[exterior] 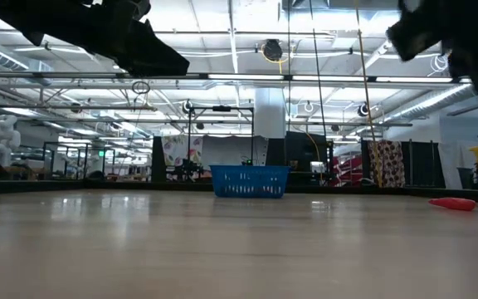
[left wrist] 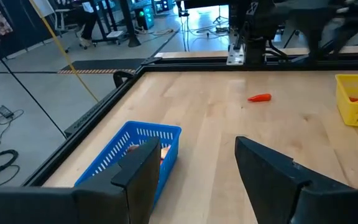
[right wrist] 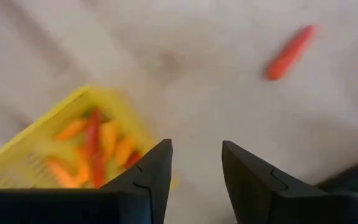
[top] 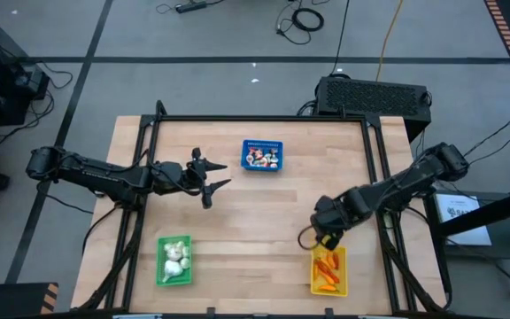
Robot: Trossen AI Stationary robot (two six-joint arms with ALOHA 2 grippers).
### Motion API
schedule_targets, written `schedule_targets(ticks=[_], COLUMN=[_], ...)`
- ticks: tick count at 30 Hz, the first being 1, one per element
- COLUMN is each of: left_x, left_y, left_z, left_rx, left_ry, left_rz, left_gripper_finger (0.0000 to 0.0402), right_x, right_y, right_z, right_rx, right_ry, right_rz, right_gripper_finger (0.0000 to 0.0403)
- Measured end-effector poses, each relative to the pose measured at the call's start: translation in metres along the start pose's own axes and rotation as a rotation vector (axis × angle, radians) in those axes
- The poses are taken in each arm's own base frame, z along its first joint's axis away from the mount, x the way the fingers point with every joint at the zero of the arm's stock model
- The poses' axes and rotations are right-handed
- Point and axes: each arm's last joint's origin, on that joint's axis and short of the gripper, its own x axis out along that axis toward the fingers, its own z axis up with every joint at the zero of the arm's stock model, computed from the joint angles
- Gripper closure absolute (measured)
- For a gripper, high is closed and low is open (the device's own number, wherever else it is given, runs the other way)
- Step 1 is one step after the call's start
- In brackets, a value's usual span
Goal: Sort produce into baskets
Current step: Put the orange chili pepper into the yellow bin
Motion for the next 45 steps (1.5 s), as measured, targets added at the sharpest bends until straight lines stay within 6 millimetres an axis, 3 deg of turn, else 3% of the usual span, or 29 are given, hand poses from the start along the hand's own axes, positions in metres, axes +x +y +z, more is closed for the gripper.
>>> schedule_targets(ticks=[10,19,30,41,45], left_x=[0.0,0.0,0.0,0.0,0.0], left_y=[0.0,0.0,0.0,0.0,0.0], left_z=[-0.001,-0.006,-0.009,-0.009,-0.009], left_rx=[0.003,0.019,0.028,0.028,0.028], left_ry=[0.008,0.062,0.089,0.089,0.089], left_rz=[-0.001,-0.004,-0.006,-0.006,-0.006], left_gripper_finger=[0.0187,0.0187,0.0187,0.0187,0.0187], right_x=[0.031,0.067,0.077,0.093,0.093], right_y=[-0.054,-0.09,-0.1,-0.109,-0.109], right_z=[0.04,0.057,0.067,0.06,0.059], right_rx=[0.058,0.116,0.14,0.22,0.211], right_ry=[0.063,0.08,0.017,0.002,0.002], right_rz=[-0.12,-0.045,-0.001,-0.04,-0.039], right_gripper_finger=[0.027,0.0256,0.0216,0.0217,0.024])
